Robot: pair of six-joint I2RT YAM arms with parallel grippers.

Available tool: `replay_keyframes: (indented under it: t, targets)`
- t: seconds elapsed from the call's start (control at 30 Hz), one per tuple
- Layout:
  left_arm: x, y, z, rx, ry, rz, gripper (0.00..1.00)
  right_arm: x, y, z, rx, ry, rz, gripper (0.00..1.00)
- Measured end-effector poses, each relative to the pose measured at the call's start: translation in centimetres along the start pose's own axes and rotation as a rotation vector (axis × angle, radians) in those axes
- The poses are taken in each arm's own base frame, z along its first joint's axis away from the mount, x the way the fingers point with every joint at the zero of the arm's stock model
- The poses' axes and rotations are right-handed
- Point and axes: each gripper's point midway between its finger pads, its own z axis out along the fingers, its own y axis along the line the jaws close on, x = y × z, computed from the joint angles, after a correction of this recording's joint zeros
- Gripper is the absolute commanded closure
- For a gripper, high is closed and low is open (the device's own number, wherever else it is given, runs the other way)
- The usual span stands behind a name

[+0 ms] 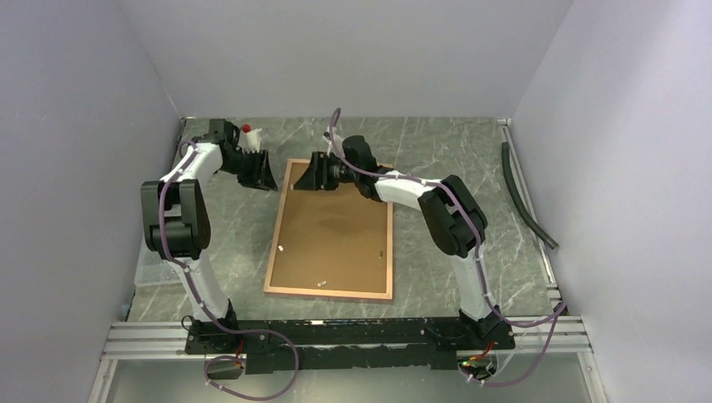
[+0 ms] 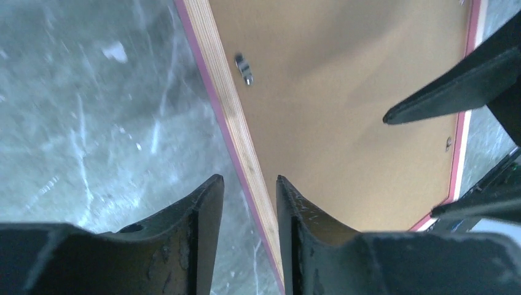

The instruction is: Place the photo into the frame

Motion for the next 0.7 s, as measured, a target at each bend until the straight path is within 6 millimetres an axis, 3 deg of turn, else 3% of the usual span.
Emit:
replay_keyframes:
  t: [0.13,0.23,0.33,0.53,0.7]
  targets:
    - [-2.5,1.0,1.1,0.012,-0.038,-0.007,0.66,-2.7,0.3,1.2,0.019,-0.049,-0.017,0.37]
    - [-2.0,2.1,3.3,0.033,-0.009,-0.052,0.71,-3.4,-0.9,2.3,0.051,-0.057,-0.009,0.38]
    - [-0.5,2.9,5.2,0.052,0.042,-0.112,0.74,-2.7,-2.8,3.5,0.09,-0.037,0.016,0.38]
    - [-0.6,2.5,5.4,0.087,0.035,-0.118,0.8,-0.6,-6.3,5.0,0.159,0.019,0.067,0.4]
    - [-0.7,2.3,5.5,0.105,0.033,-0.119,0.84,-0.9,-6.3,5.4,0.154,0.019,0.065,0.41]
